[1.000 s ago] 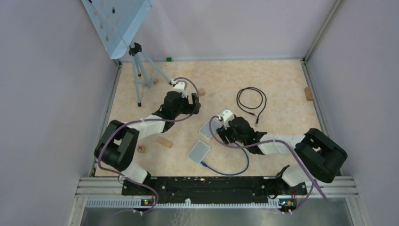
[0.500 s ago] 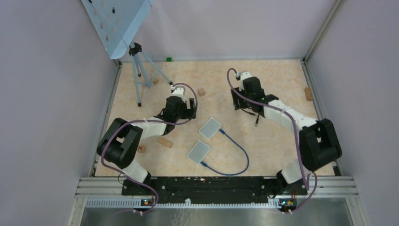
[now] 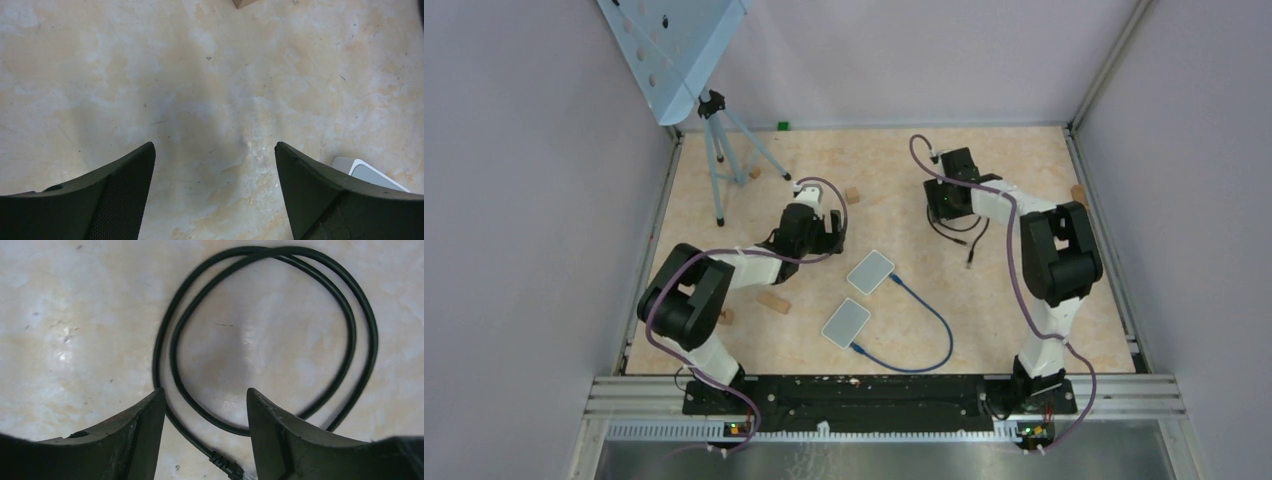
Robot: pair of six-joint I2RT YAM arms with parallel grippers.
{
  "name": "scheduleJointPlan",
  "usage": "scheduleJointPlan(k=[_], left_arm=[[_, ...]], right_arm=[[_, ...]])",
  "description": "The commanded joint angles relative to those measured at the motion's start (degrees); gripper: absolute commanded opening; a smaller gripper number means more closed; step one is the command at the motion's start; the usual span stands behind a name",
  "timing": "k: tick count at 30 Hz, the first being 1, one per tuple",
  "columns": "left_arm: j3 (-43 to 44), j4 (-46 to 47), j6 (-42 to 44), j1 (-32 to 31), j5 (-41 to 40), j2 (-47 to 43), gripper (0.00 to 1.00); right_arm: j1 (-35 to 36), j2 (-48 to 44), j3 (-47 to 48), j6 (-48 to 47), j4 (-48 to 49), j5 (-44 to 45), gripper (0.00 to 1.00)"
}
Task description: Insert the plug into the switch port
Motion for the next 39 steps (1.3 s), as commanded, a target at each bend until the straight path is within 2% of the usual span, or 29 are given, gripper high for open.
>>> scheduleJointPlan(k=[1, 8, 18, 20, 24, 26, 28, 33, 37, 39], left_arm=[[2.28, 2.22, 0.92, -0.10, 1.32, 1.21, 0.93], [2.79, 2.01, 1.14, -0.24, 2.16, 1.85, 0.93], [3.72, 1.58, 1.63, -0.42, 3.66, 2.43, 0.93], [3.80, 1.65, 1.62, -0.46, 4.08, 2.75, 0.93], [4.32, 1.39, 1.54, -0.58, 4.38, 3.41, 0.93], [4.39, 1.44, 1.53, -0.57, 4.37, 3.49, 0.93], [4.52, 1.33, 1.53, -0.61, 4.40, 3.60, 0.93], [4.74, 1.27, 1.53, -0.86, 5.92, 3.87, 0.92], [5.05, 0.84, 1.53, -0.93, 6.04, 4.05, 0.92], [5.05, 0.86, 1.50, -0.98, 5.92, 4.11, 0.92]], right_arm=[[-2.36, -1.46, 0.31, 11.12, -3.03, 10.69, 0.58], [-5.52, -13.19, -15.60, 21.99, 2.80, 12.03, 0.56], [-5.80, -19.19, -26.80, 29.45, 4.57, 9.02, 0.42], [-5.83, -21.65, -30.55, 31.14, 5.79, 8.72, 0.32], [-5.82, -26.93, -36.24, 35.09, 8.36, 6.42, 0.02], [-5.83, -30.39, -39.42, 38.33, 9.85, 4.25, 0.00], [-5.72, -35.12, -43.03, 43.52, 11.43, 3.25, 0.00], [-4.08, -54.24, -54.37, 65.88, 17.84, 3.57, 0.00], [4.27, -71.08, -58.59, 84.90, 12.29, 17.31, 0.00], [11.09, -77.26, -58.11, 93.75, 4.47, 27.28, 0.00]])
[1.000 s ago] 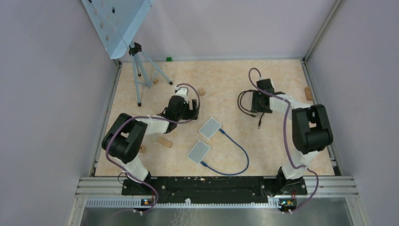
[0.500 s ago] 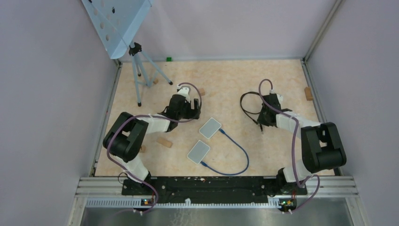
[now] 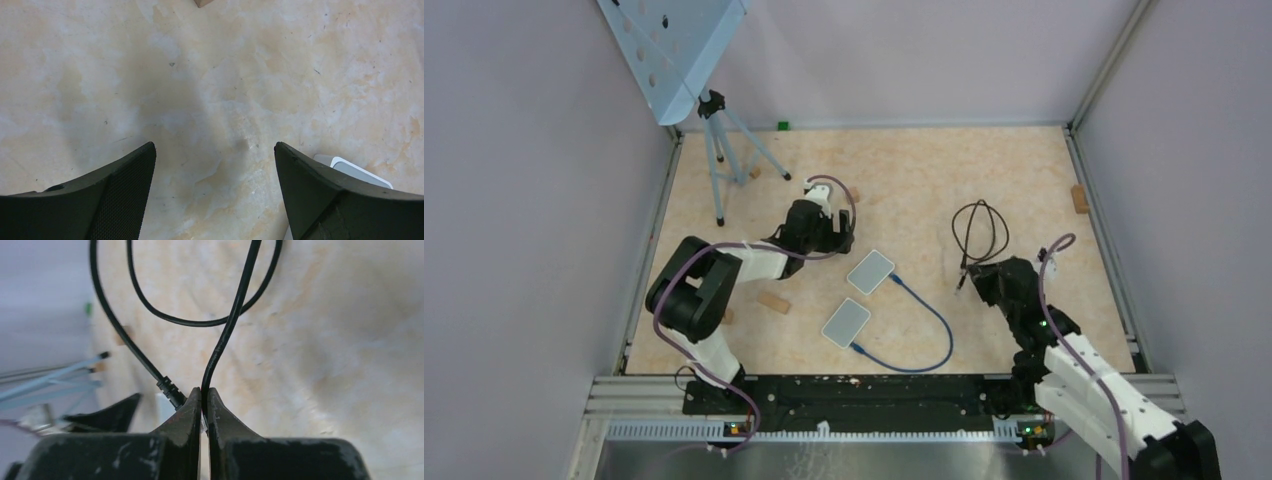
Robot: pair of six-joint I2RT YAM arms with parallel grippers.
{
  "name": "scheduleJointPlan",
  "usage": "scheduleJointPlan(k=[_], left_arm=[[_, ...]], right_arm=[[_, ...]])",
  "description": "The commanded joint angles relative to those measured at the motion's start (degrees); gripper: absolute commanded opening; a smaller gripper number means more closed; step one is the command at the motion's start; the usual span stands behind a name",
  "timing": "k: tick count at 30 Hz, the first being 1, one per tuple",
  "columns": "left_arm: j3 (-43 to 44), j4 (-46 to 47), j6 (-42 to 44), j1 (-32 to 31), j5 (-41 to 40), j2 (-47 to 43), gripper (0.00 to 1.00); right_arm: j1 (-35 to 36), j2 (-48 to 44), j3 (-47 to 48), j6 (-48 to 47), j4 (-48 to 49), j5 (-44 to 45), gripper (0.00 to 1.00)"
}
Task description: Insert the plug into the switch port
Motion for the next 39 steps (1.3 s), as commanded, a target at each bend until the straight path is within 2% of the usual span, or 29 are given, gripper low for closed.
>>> scheduleJointPlan(k=[1, 4, 5, 8, 11, 13, 14, 16, 18, 19, 21, 22, 25, 27, 30, 34, 35, 39], left_arm=[[1.82, 0.92, 0.28, -0.29, 0.61, 0.54, 0.92], [2.03, 0.88, 0.16, -0.39, 0.77, 0.85, 0.92], [2.12, 0.77, 0.14, -0.36, 0.89, 1.03, 0.92], [2.27, 0.66, 0.14, -0.42, 0.83, 1.12, 0.92], [2.37, 0.37, 0.22, -0.39, 0.46, 1.14, 0.92], [2.36, 0.40, 0.22, -0.47, 0.47, 1.16, 0.92], [2.39, 0.37, 0.22, -0.41, 0.64, 1.25, 0.92], [2.71, 0.12, 0.22, -0.43, 0.74, 1.51, 0.92], [2.85, -0.11, 0.22, -0.46, 0.71, 1.55, 0.92], [2.82, -0.14, 0.22, -0.47, 0.82, 1.54, 0.92], [2.84, -0.04, 0.21, -0.46, 0.83, 1.56, 0.92], [2.89, -0.07, 0.22, -0.48, 0.87, 1.64, 0.92], [3.00, -0.22, 0.22, -0.48, 0.84, 1.65, 0.92], [2.94, -0.24, 0.20, -0.50, 0.79, 1.50, 0.92], [2.73, -0.29, 0.22, -0.47, 0.47, 1.10, 0.92], [2.60, -0.22, 0.17, -0.40, 0.43, 0.93, 0.92], [2.62, -0.23, 0.14, -0.47, 0.51, 1.03, 0.92], [2.73, -0.13, 0.22, -0.49, 0.50, 1.25, 0.92]], right_arm=[[12.81, -11.94, 0.89, 28.42, -10.12, 21.26, 0.00], [18.55, -11.76, 2.64, 37.18, -15.45, 26.17, 0.00], [19.52, -10.60, 2.81, 37.59, -14.08, 25.49, 0.06], [21.96, -2.93, 4.24, 37.06, -9.07, 22.22, 0.36], [25.43, 3.44, 6.80, 36.56, -8.05, 23.53, 0.48], [25.64, 5.19, 7.24, 33.04, -5.83, 24.08, 0.54], [25.65, 5.64, 7.54, 31.37, -4.76, 24.53, 0.63], [25.06, 6.28, 8.76, 18.30, -2.43, 25.52, 0.70], [22.74, 7.02, 10.30, -4.49, 6.08, 22.31, 0.71], [21.26, 7.70, 11.37, -15.77, 11.00, 18.54, 0.70], [17.42, 10.75, 15.01, -34.90, 13.25, 5.35, 0.70], [16.14, 12.39, 17.81, -45.03, 11.36, 0.99, 0.70], [15.63, 18.63, 26.70, -66.75, -1.49, -6.79, 0.70], [15.63, 22.15, 30.57, -81.70, -9.00, -15.51, 0.70], [15.71, 24.43, 32.72, -99.94, -18.09, -30.26, 0.66], [15.80, 22.16, 29.68, -126.78, -25.70, -48.38, 0.63], [15.80, 21.36, 27.92, -129.14, -24.39, -49.33, 0.61], [15.79, 20.66, 22.88, -134.63, -17.62, -48.69, 0.41]])
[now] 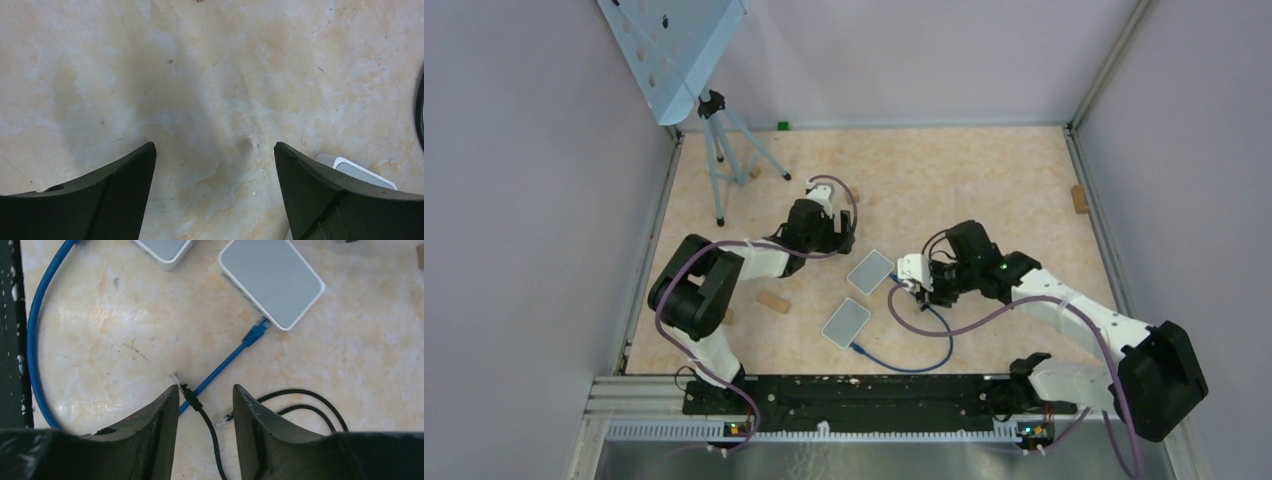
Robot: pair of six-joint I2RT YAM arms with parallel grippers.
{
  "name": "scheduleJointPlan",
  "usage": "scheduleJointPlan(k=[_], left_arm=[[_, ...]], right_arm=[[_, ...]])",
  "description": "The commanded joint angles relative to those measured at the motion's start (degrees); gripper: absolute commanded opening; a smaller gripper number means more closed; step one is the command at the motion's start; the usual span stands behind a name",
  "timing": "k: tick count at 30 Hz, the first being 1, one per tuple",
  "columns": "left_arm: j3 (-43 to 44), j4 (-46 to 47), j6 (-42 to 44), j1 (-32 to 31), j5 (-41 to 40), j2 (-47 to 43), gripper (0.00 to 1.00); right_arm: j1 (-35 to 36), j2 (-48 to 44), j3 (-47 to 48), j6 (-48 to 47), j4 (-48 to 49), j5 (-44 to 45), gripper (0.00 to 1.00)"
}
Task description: Insert the plug into the switch port
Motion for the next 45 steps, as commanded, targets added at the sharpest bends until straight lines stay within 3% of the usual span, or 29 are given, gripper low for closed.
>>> scheduleJointPlan(k=[1, 9, 24, 27, 29, 33, 36, 39, 45], left_arm=[[1.53, 1.44, 0.16, -0.33, 0.44, 0.18, 0.92], [1.71, 1.41, 0.27, -0.33, 0.56, 0.44, 0.92], [1.90, 1.35, 0.35, -0.31, 0.59, 0.71, 0.92], [1.91, 1.35, 0.40, -0.30, 0.57, 0.80, 0.92], [1.90, 1.30, 0.40, -0.25, 0.59, 0.80, 0.92], [1.52, 1.29, 0.40, -0.28, 0.30, -0.22, 0.92], [-0.07, 2.10, 0.50, -0.26, 0.41, -3.70, 0.92], [-3.65, 4.51, 1.32, -0.18, 2.16, -10.74, 0.92], [-13.39, 9.79, 1.44, -0.24, 13.78, -28.71, 0.93]], right_arm=[[0.11, -1.12, -4.06, -19.92, 2.32, -8.83, 0.40], [0.21, 7.71, -2.94, -27.18, -2.23, -8.10, 0.43], [1.65, 14.04, -4.20, -25.64, 1.75, -2.25, 0.37], [1.79, 15.41, -3.93, -25.59, 1.93, -1.26, 0.30], [1.83, 15.84, -3.16, -25.72, 1.46, -0.81, 0.17], [2.29, 13.75, -1.46, -25.43, 0.48, -2.91, 0.01], [2.48, 10.00, -1.64, -18.69, 5.47, -6.01, 0.00], [2.96, 7.28, -2.94, -4.73, 15.92, -8.99, 0.00], [3.12, 4.06, -7.14, 18.03, 33.86, -15.82, 0.00]])
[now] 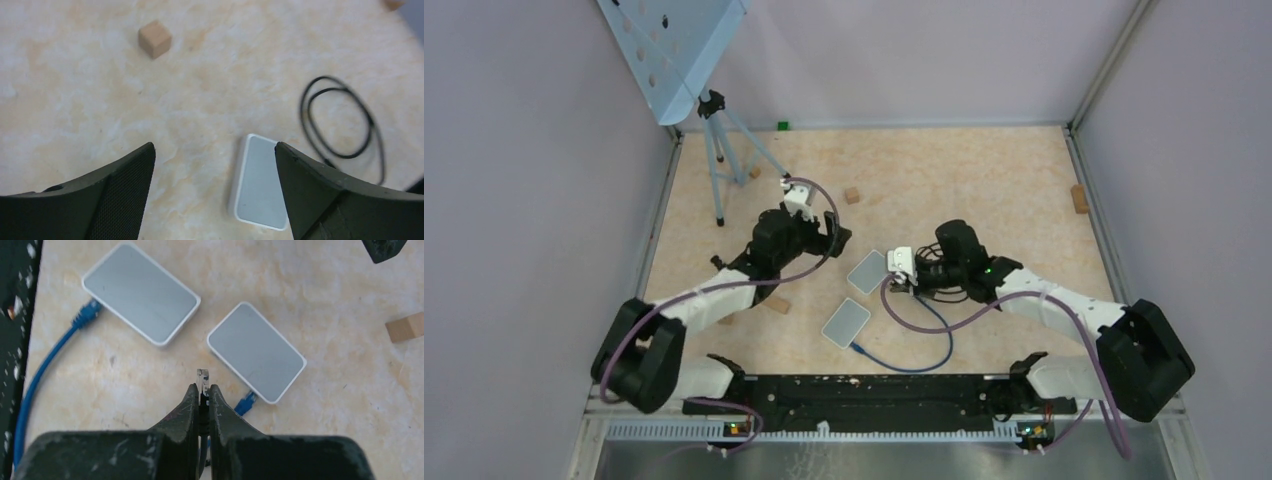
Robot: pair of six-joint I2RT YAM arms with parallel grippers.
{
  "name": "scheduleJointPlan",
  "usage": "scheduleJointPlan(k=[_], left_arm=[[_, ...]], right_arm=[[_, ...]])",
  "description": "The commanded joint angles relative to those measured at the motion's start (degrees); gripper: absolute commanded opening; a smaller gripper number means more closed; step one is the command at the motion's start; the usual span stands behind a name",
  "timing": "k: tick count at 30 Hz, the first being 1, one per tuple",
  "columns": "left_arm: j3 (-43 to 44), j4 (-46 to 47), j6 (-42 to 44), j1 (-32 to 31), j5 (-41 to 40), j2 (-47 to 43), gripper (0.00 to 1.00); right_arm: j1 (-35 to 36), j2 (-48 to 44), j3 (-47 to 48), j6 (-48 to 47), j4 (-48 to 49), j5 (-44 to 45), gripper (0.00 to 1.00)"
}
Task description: Insert the plug into the switch port
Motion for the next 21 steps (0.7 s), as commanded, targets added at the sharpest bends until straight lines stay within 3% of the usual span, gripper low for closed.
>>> scheduleJointPlan(k=[1, 5, 8, 11, 17, 21], left_arm=[[-4.89, 6.72, 0.31, -0.34, 13.00, -12.12, 0.93], [-11.83, 7.21, -0.79, -0.36, 25.74, -21.74, 0.91], [-15.51, 6.89, -1.60, -0.44, 30.02, -27.15, 0.86], [-17.63, 5.49, -3.23, -0.45, 30.66, -30.34, 0.84], [-20.71, 0.28, -2.28, -0.42, 25.16, -34.25, 0.84], [-22.33, -1.84, -0.88, -0.42, 21.48, -35.14, 0.85]], right_arm=[[0.62, -2.44, -3.44, 23.49, 20.30, -7.27, 0.00], [0.60, -1.50, -4.35, 31.41, 26.95, -8.34, 0.00], [0.65, -0.91, -5.73, 35.23, 32.83, -11.05, 0.00], [0.83, 1.46, -6.64, 39.01, 36.62, -11.60, 0.00], [6.89, 9.72, -4.08, 32.57, 27.67, -0.78, 0.01], [10.38, 11.21, -4.97, 31.06, 26.43, 6.55, 0.37]])
